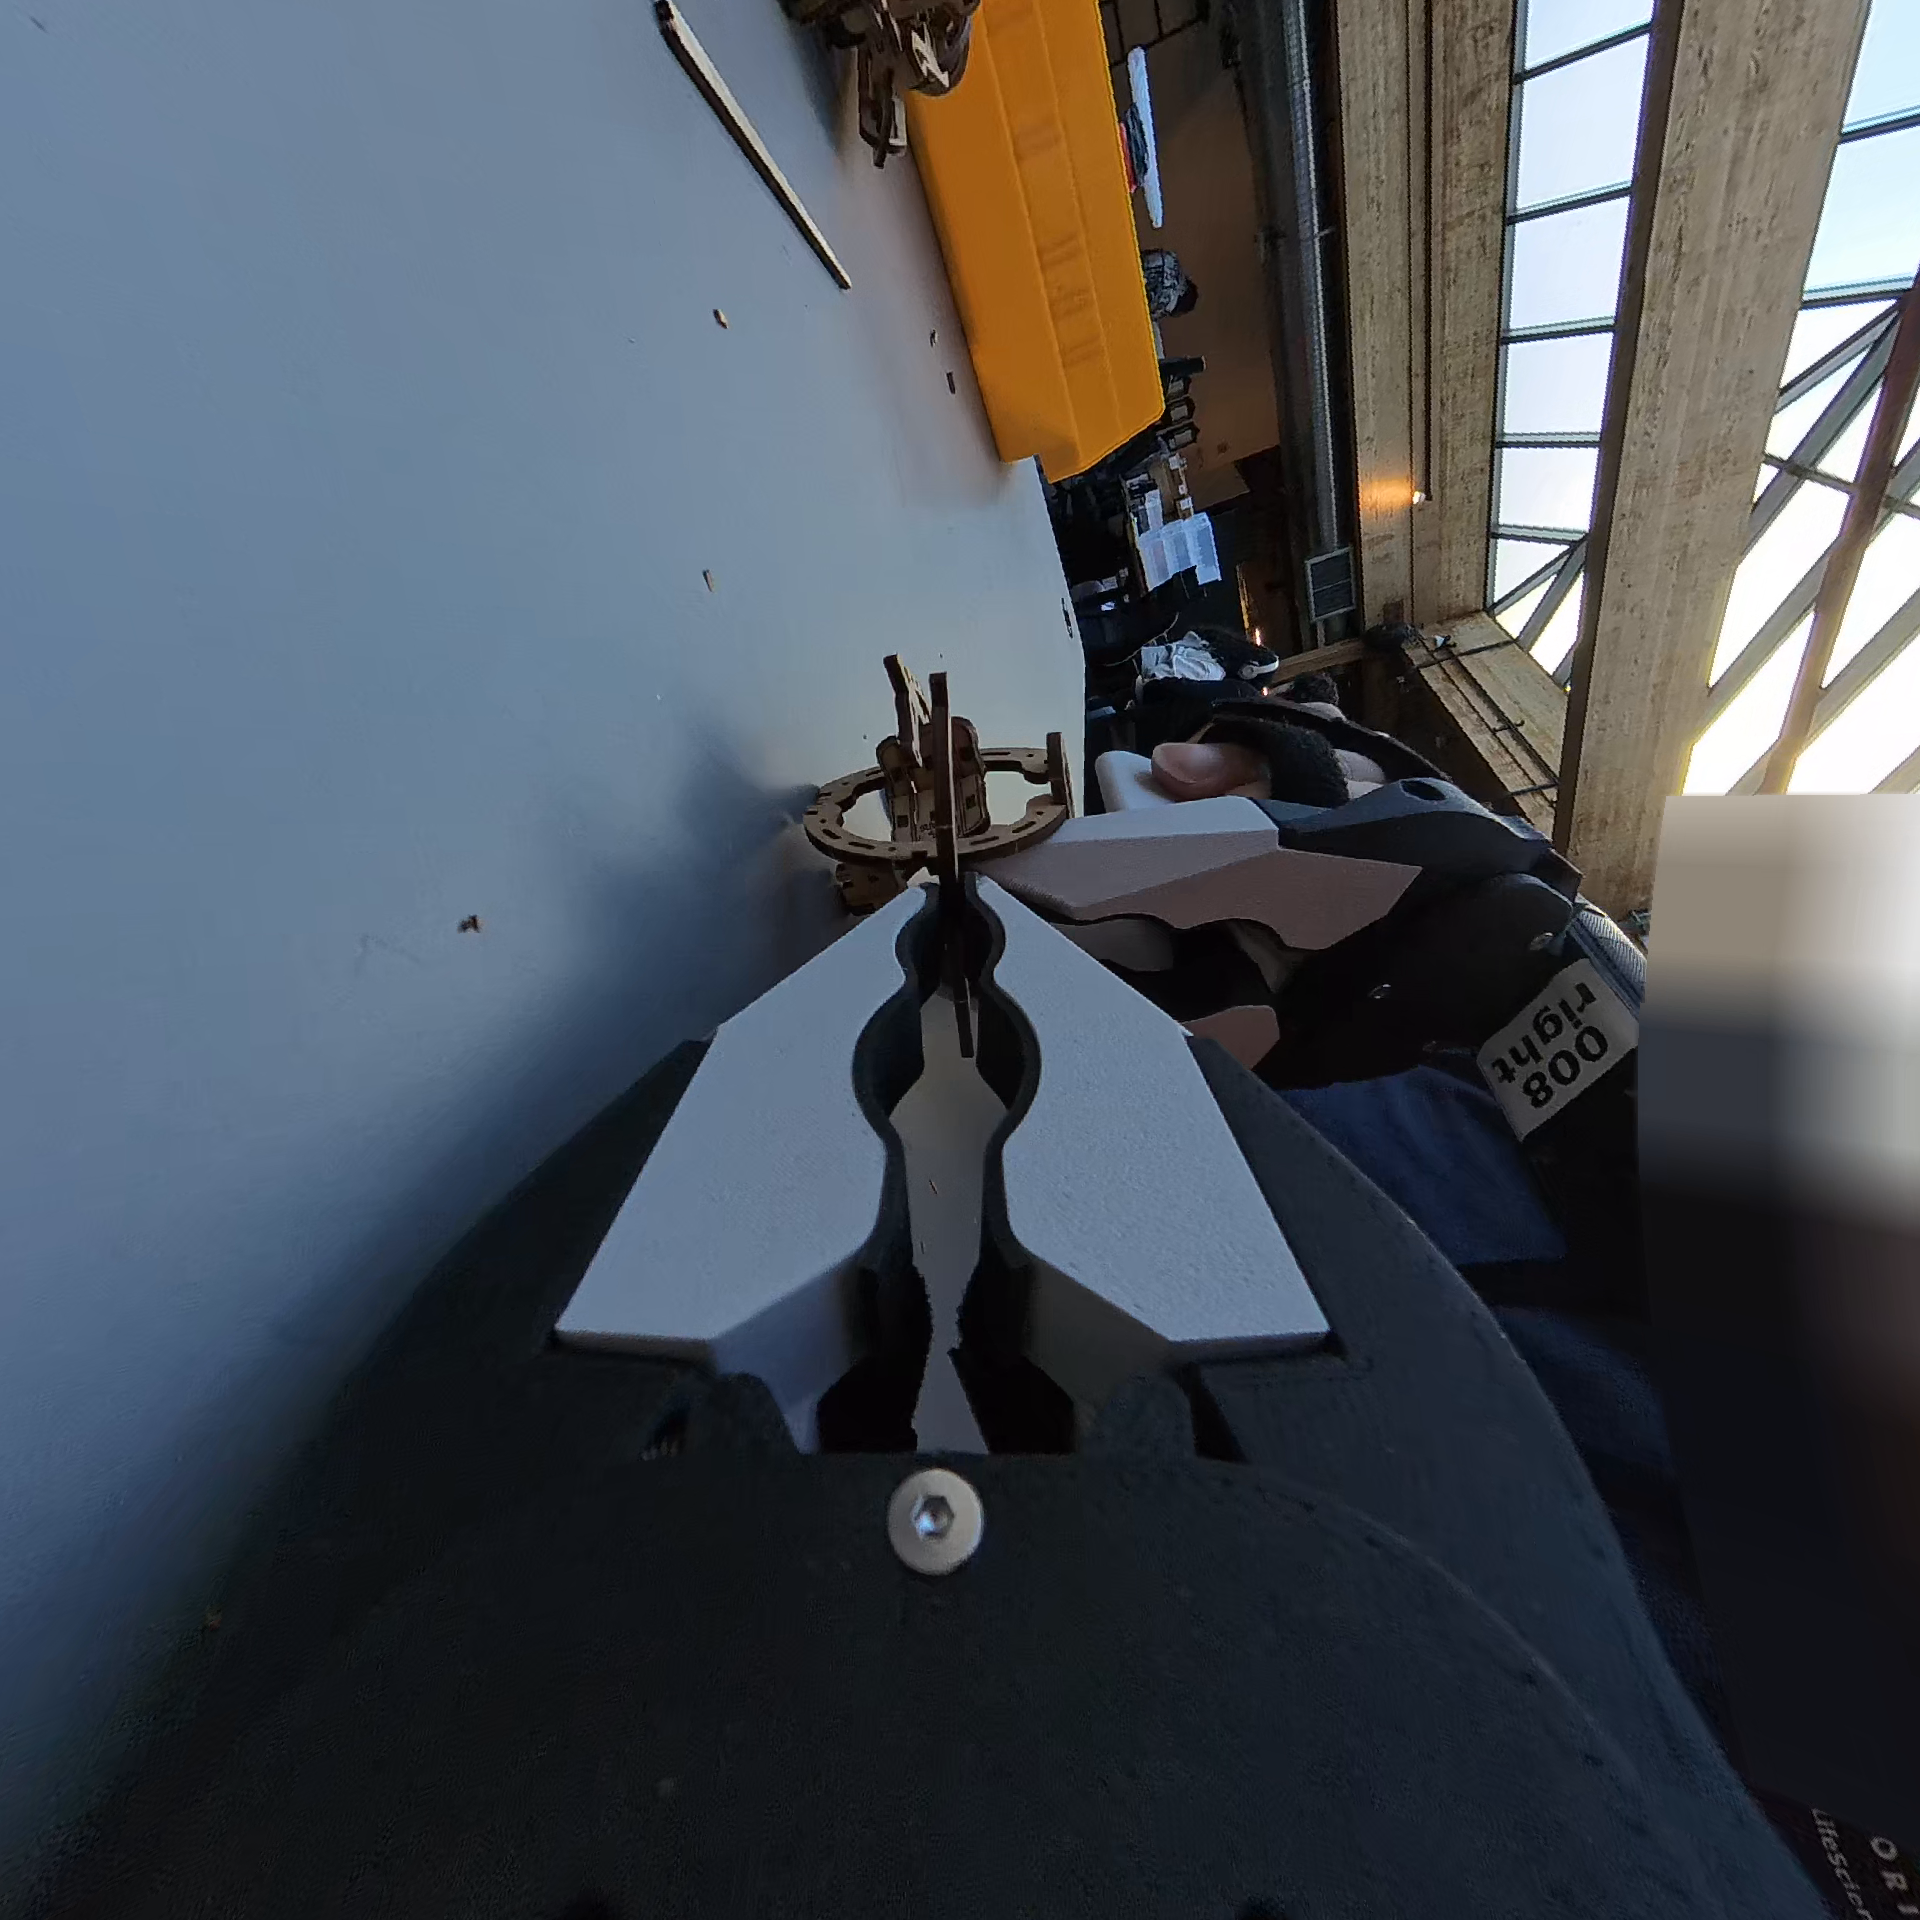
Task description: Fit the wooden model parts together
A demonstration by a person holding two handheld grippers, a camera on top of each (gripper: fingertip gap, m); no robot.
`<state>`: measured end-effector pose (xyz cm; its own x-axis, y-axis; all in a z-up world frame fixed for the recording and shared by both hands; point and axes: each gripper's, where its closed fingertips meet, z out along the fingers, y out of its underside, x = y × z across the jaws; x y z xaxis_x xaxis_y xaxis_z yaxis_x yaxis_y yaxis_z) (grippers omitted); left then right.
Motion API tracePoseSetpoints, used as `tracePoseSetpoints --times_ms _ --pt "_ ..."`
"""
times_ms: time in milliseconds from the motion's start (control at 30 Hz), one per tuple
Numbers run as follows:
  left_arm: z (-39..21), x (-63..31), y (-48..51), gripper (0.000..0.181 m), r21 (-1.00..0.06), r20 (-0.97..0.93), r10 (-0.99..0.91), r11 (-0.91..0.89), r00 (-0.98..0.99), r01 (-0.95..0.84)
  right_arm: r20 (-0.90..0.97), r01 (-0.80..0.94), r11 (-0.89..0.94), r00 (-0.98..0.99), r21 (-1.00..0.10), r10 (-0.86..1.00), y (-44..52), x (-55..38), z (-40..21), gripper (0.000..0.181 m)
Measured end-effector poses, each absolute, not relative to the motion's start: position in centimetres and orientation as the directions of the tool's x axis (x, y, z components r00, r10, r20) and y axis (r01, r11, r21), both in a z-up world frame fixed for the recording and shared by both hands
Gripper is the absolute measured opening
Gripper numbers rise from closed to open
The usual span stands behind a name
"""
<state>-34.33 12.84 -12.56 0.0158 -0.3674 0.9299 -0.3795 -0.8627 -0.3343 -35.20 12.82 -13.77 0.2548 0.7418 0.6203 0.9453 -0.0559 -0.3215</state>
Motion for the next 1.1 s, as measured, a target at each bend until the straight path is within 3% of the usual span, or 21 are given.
tracePoseSetpoints --times_ms 467,1100 --pt "-12.4 -33.9 11.6 0.0 -0.302 0.945 -0.326 -0.859 -0.014 -0.414 0.552 0.91 -0.109 0.333 -0.399 0.764 11.8 -34.9 -13.4 0.016" --pt "-12.2 -33.2 10.8 0.002 -0.271 0.958 -0.284 -0.87 -0.03 -0.413 0.613 0.899 -0.078 0.356 -0.431 0.705 11.1 -34.2 -13.3 0.015"
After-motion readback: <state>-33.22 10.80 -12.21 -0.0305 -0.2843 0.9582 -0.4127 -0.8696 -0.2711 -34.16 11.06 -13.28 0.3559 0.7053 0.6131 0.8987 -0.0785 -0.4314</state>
